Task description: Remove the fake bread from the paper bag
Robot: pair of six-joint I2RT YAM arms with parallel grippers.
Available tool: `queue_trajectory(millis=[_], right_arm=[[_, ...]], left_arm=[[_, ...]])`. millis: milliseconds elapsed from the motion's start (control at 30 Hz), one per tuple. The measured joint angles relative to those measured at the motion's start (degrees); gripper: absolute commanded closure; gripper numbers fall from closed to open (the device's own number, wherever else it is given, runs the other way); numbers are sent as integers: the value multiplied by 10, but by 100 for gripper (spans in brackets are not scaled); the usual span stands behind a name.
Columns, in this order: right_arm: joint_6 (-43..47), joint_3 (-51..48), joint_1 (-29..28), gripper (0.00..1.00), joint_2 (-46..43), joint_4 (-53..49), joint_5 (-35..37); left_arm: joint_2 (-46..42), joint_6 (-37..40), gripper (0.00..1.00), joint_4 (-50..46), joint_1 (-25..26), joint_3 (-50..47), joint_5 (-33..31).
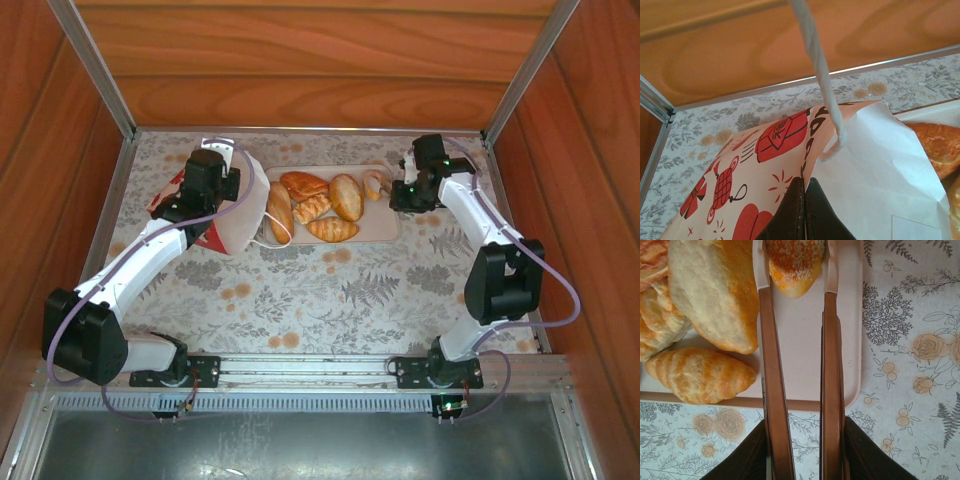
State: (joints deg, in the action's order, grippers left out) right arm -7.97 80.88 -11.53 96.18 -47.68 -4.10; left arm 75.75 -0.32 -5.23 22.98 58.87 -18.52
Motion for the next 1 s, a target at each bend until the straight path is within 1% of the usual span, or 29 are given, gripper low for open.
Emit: queue_trajectory(millis=[367,467,567,700,800,1000], right_arm=[[-1,3,0,73,28,-1,-8],[-2,4,0,67,33,-2,-16],[-5,4,0,63,34,-3,-22],[-11,4,0,54,34,-5,-25],[-15,8,0,50,34,-12,-24],[-18,9,0,49,28,-22,-19]], left_arm=[[0,0,100,0,0,0,0],[0,0,100,0,0,0,1],[0,0,100,0,0,0,2],[0,0,100,0,0,0,3],[0,0,100,-1,0,0,3],[0,0,100,-1,0,0,3]])
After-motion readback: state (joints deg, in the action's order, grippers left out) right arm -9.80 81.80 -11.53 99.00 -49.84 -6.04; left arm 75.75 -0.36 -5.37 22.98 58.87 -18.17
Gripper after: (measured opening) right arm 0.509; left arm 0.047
